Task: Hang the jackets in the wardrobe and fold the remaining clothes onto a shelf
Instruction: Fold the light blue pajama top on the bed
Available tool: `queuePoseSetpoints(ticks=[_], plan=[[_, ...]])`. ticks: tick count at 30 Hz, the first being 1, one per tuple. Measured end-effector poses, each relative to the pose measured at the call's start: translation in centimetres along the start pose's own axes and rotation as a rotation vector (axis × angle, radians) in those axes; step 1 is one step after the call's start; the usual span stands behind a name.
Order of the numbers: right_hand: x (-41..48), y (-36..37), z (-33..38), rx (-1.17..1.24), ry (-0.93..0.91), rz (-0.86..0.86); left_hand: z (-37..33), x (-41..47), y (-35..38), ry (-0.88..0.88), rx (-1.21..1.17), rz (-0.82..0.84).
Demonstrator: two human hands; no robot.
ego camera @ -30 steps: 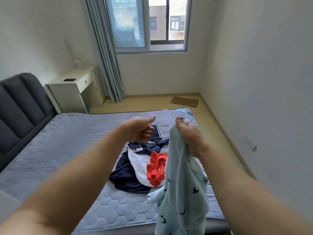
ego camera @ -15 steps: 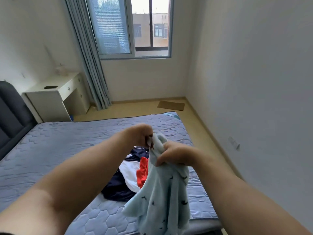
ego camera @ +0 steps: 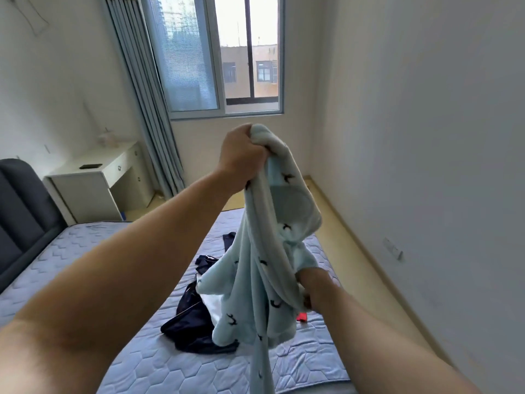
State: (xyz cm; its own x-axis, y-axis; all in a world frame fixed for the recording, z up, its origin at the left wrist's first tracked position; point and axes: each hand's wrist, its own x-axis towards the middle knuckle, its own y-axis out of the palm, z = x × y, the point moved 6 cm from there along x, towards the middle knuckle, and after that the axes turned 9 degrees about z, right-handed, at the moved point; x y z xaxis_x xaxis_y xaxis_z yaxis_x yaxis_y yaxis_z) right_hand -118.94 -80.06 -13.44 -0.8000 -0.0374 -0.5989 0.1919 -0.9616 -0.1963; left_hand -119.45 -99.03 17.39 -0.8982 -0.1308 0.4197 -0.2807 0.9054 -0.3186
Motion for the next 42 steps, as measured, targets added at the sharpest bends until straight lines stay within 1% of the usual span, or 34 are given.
queuePoseSetpoints(ticks=[2, 4, 5, 6, 8, 9, 11, 13, 15, 17, 19, 20, 22, 23, 24, 26, 27, 30, 31, 33, 35, 37, 39, 41, 42], plan=[[0.5, -0.2, -1.2, 0.033, 0.038, -0.030, -1.6, -0.1, -1.1, 0.091, 0.019, -0.072], [0.4, -0.6, -3.0, 0.012, 0.195, -0.070, -2.3, 0.4, -2.1, 0.114, 0.006, -0.141], [0.1, -0.4, -3.9, 0.049, 0.263, -0.047, -2.5, 0.6, -2.7, 0.123, -0.005, -0.165], [-0.2, 0.2, -4.6, 0.165, 0.299, 0.016, -2.6, 0.9, -3.3, 0.137, -0.016, -0.191], [-0.4, 1.5, -5.7, 0.493, 0.300, 0.149, -2.5, 1.6, -4.6, 0.148, -0.040, -0.246], [-0.5, 1.9, -6.0, 0.617, 0.264, 0.196, -2.4, 1.9, -5.2, 0.133, -0.048, -0.276], [-0.5, 1.5, -6.0, 0.785, 0.172, 0.196, -1.5, 2.5, -6.8, 0.077, -0.067, -0.335], [-0.5, 0.8, -5.3, 0.850, 0.153, 0.141, -0.2, 2.8, -8.4, 0.006, -0.063, -0.388], [-1.1, 0.5, -4.3, 0.773, 0.244, 0.107, 1.5, 2.9, -9.7, -0.066, -0.053, -0.435], [-1.5, 1.0, -3.1, 0.745, 0.324, 0.181, 3.3, 2.9, -10.5, -0.114, -0.052, -0.470], [-1.4, 1.7, -1.6, 0.813, 0.300, 0.258, 5.0, 3.3, -11.0, -0.161, -0.047, -0.483], [-1.5, 1.9, -0.8, 0.843, 0.273, 0.264, 5.9, 3.5, -11.2, -0.194, -0.027, -0.483], [-1.4, 1.8, 0.7, 0.806, 0.211, 0.233, 7.4, 3.5, -11.7, -0.254, 0.091, -0.489], [-1.6, 1.7, 1.6, 0.735, 0.190, 0.240, 8.0, 3.5, -11.9, -0.275, 0.161, -0.487], [-2.2, 1.5, 2.5, 0.612, 0.183, 0.265, 8.7, 3.6, -12.0, -0.291, 0.215, -0.473], [-3.4, 0.8, 4.1, 0.271, 0.173, 0.329, 10.0, 3.8, -12.0, -0.318, 0.304, -0.428], [-3.9, 0.2, 5.3, 0.092, 0.157, 0.331, 10.7, 4.0, -12.0, -0.328, 0.348, -0.384], [-4.5, -2.1, 8.6, -0.514, 0.065, 0.190, 13.3, 4.6, -11.5, -0.368, 0.399, -0.161], [-4.8, -2.7, 10.0, -0.702, -0.005, 0.094, 14.4, 4.5, -11.6, -0.407, 0.406, -0.112], [-4.6, -4.9, 12.1, -0.953, -0.108, -0.182, 17.1, 4.1, -12.2, -0.515, 0.407, -0.073], [-4.7, -7.0, 13.0, -1.092, -0.121, -0.444, 20.1, 3.5, -13.0, -0.656, 0.347, -0.069], [-4.5, -8.6, 13.4, -1.054, -0.110, -0.570, 22.7, 2.7, -13.3, -0.792, 0.191, -0.048], [-4.0, -10.0, 13.5, -0.885, -0.108, -0.652, 24.6, 1.9, -13.4, -0.884, 0.009, -0.015], [-3.8, -11.8, 13.1, -0.521, -0.096, -0.718, 25.7, 1.2, -13.6, -0.947, -0.075, 0.003], [-3.6, -12.2, 12.8, -0.328, -0.089, -0.726, 26.3, 1.1, -13.9, -0.959, -0.059, 0.001]])
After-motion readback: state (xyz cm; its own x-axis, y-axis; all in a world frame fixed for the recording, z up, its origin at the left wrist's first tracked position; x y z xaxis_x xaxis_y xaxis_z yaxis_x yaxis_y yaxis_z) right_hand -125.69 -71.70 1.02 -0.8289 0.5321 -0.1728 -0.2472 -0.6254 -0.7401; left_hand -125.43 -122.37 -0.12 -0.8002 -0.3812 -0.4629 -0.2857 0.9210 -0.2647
